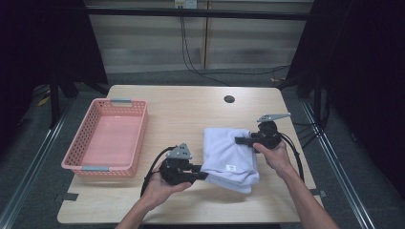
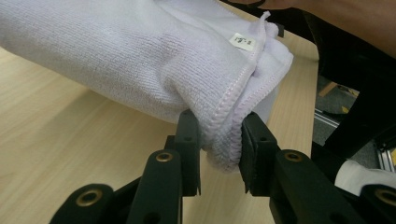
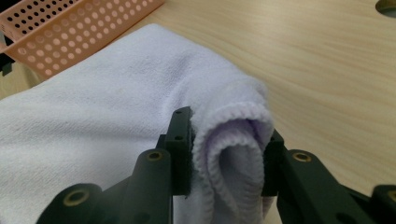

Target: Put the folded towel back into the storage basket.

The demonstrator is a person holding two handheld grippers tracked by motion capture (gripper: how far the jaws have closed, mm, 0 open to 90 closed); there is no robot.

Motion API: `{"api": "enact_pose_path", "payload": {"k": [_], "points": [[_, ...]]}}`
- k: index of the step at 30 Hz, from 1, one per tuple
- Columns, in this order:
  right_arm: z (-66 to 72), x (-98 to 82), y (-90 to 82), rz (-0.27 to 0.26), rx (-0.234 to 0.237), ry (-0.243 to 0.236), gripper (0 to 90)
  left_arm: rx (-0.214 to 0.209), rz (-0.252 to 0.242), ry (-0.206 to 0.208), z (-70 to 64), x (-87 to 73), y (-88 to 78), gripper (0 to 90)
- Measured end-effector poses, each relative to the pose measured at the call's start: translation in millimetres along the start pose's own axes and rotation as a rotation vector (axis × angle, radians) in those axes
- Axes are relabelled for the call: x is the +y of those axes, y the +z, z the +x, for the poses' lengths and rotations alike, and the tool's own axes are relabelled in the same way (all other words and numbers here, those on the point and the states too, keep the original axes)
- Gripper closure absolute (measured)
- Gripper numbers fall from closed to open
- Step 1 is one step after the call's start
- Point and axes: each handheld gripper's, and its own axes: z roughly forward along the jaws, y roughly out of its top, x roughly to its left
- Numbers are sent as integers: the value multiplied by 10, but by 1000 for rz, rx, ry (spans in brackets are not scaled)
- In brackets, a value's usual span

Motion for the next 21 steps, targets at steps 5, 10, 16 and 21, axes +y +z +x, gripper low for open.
{"api": "enact_pose_path", "payload": {"k": [5,10,16,21], "points": [[-1,108,4,-13,-3,-7,658,9,-14,-6,56,26,-44,718],[7,226,44,-14,0,-17,659,31,-30,-25,109,42,-110,717],[27,374,117,-21,11,-29,661,50,-56,-16,153,91,-229,718],[59,478,199,-18,27,-31,661,63,-64,-21,198,92,-336,718]]}}
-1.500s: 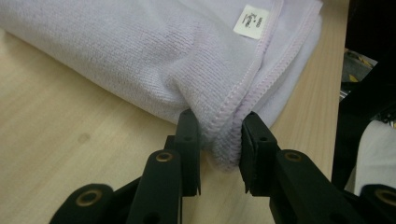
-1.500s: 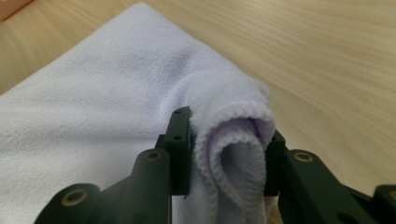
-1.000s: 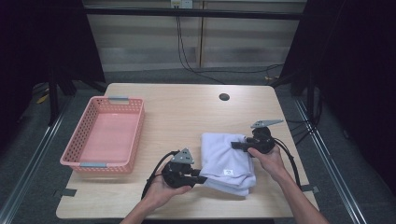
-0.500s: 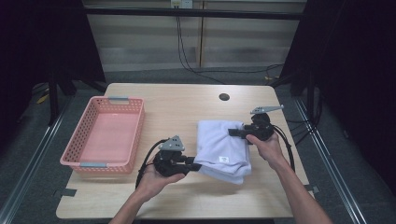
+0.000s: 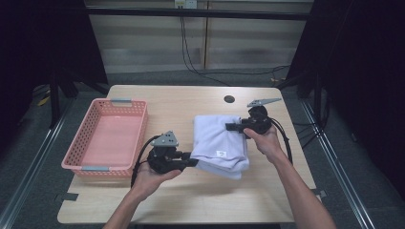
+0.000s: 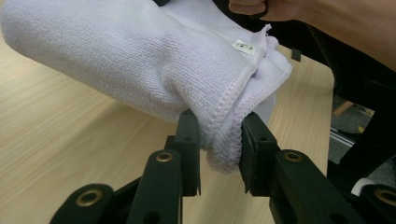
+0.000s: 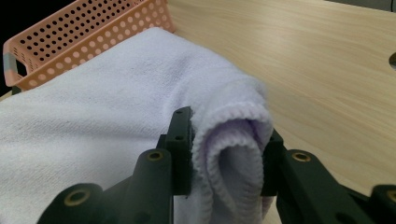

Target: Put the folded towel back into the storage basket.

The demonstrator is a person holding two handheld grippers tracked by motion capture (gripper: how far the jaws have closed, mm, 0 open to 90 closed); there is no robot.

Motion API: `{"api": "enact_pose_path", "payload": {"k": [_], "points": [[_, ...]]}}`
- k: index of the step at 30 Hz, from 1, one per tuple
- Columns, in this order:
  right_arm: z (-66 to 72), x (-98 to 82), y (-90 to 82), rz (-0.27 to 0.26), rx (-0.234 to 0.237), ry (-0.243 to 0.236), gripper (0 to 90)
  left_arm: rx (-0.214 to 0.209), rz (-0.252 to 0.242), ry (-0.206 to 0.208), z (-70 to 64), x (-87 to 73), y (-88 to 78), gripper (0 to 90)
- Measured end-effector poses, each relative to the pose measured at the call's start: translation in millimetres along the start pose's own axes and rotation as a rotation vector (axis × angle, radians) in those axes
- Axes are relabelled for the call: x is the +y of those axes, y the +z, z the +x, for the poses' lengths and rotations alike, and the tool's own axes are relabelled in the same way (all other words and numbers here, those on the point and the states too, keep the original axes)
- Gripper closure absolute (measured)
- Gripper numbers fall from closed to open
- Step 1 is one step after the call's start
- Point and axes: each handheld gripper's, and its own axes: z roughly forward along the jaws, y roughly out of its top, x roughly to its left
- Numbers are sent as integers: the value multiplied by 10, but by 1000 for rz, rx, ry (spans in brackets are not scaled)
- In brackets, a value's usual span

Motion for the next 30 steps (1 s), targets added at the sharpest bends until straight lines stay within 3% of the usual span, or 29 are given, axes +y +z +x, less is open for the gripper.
{"api": "enact_pose_path", "payload": {"k": [8,14,18,30], "points": [[92,235,145,1,17,-31,665,25,-45,-34,99,-49,-159,719],[171,367,234,-1,44,-43,665,41,-68,-33,148,-49,-372,720],[277,514,346,2,55,-73,666,61,-83,-53,183,-81,-496,720],[416,815,632,9,97,-86,667,116,-118,-93,327,-119,-820,721]]}}
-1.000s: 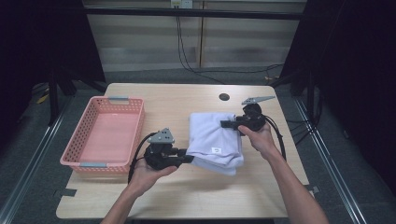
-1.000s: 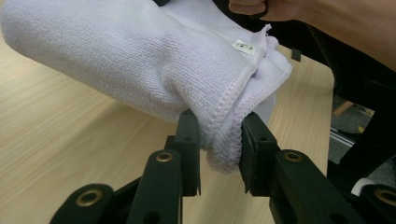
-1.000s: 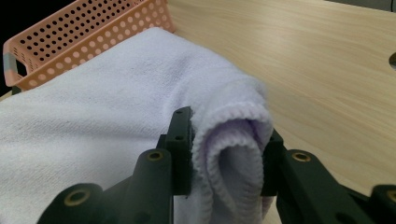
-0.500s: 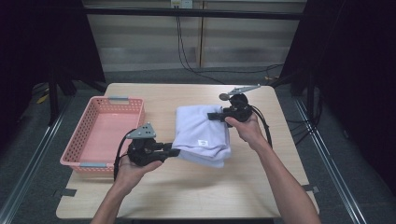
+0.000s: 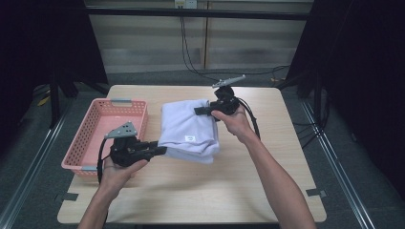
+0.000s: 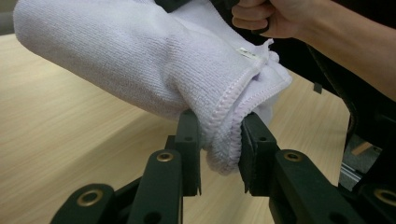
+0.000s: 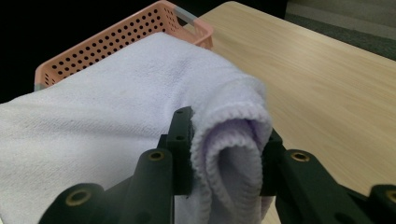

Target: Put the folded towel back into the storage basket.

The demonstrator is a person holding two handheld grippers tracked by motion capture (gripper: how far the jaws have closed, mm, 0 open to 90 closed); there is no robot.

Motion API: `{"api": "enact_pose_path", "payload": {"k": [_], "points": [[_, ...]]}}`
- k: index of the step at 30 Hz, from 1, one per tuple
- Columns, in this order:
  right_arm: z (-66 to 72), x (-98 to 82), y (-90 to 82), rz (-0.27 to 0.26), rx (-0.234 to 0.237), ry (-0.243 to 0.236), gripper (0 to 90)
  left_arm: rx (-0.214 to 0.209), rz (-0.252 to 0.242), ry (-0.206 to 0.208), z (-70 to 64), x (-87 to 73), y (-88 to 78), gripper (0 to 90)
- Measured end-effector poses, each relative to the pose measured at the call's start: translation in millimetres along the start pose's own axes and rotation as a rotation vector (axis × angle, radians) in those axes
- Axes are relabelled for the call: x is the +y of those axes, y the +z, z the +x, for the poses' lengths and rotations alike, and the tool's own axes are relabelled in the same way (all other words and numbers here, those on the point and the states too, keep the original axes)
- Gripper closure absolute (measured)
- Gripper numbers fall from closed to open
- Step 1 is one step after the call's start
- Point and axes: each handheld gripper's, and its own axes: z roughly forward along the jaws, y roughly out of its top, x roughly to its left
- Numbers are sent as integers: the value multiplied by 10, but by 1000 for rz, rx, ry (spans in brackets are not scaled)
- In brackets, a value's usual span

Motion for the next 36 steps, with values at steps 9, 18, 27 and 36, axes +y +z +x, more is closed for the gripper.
{"api": "enact_pose_path", "payload": {"k": [9,18,27,36], "points": [[114,260,185,-8,20,-19,667,47,-17,-4,127,39,-261,721],[247,447,394,7,33,-21,666,84,-43,-29,241,-23,-491,721],[356,577,625,15,56,-31,666,126,-67,-56,358,-91,-702,723],[482,722,841,26,63,-34,666,162,-81,-75,458,-133,-890,724]]}}
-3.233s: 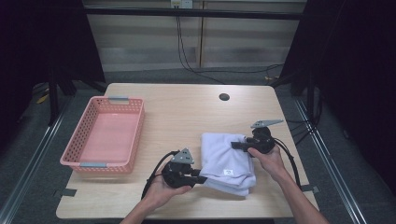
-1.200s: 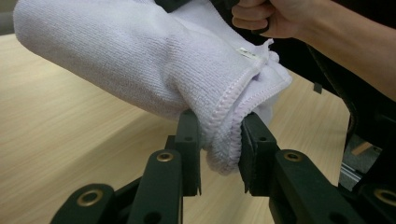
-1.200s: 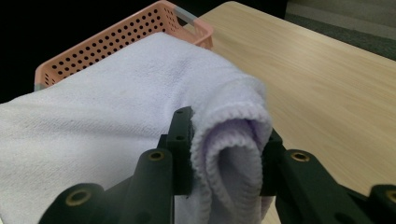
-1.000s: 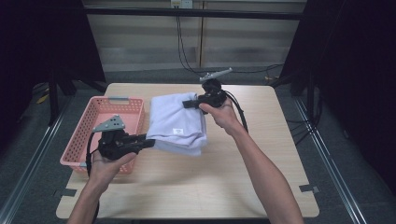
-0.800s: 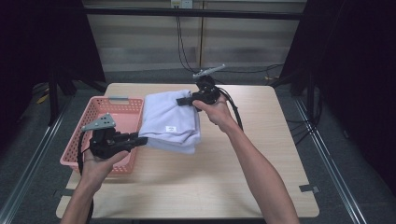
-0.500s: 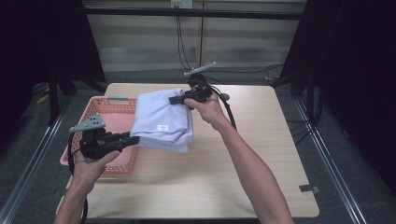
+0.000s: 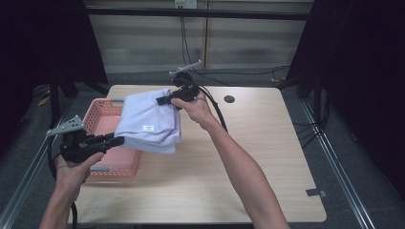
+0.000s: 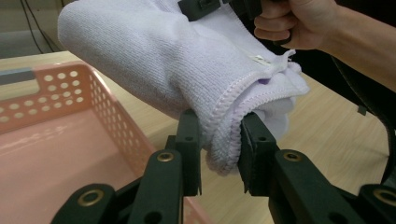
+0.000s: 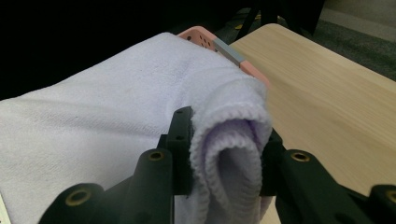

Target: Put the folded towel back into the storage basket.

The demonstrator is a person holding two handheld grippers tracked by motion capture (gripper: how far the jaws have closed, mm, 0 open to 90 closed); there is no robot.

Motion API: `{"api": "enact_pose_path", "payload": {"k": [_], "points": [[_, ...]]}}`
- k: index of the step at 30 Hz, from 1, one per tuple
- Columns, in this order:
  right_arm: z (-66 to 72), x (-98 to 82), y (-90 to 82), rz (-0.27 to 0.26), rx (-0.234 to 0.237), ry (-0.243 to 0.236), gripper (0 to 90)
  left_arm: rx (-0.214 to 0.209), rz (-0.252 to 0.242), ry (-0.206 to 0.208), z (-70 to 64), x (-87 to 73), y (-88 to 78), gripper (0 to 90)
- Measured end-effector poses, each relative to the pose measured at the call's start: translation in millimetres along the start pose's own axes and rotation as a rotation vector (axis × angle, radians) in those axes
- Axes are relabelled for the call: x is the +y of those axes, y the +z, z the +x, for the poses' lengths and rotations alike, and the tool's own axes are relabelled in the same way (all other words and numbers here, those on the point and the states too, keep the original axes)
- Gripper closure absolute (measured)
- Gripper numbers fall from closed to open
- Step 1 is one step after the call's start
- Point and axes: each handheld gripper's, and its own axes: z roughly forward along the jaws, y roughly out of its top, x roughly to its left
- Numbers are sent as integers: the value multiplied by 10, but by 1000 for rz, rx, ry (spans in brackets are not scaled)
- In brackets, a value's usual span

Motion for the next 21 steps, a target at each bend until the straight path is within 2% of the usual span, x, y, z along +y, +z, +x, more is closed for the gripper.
{"api": "enact_pose_path", "payload": {"k": [1,2,5,6,8,9,13,15,17,18,20,21], "points": [[0,0,0,0,0,0,666,9,-2,-2,11,-4,-25,724],[52,59,45,0,-6,-21,667,21,3,-3,27,-18,-71,727],[93,107,112,2,-5,-27,667,41,-1,-11,73,-32,-134,727],[119,143,189,7,6,-22,666,59,-9,-23,126,-51,-215,727],[153,177,262,3,24,-12,666,67,-21,-37,169,-78,-287,727],[153,177,262,3,24,-12,666,67,-21,-37,169,-78,-287,728],[270,276,469,23,24,-26,667,102,-9,-37,286,-133,-431,730],[290,296,513,29,25,-19,666,106,-15,-43,313,-135,-472,731],[353,333,635,31,45,-16,666,122,-31,-53,358,-159,-605,731],[353,333,635,31,45,-16,666,122,-31,-53,358,-159,-605,731],[435,376,754,37,49,-27,666,156,-15,-49,403,-201,-684,732],[435,376,754,37,49,-27,666,156,-15,-49,403,-201,-684,732]]}}
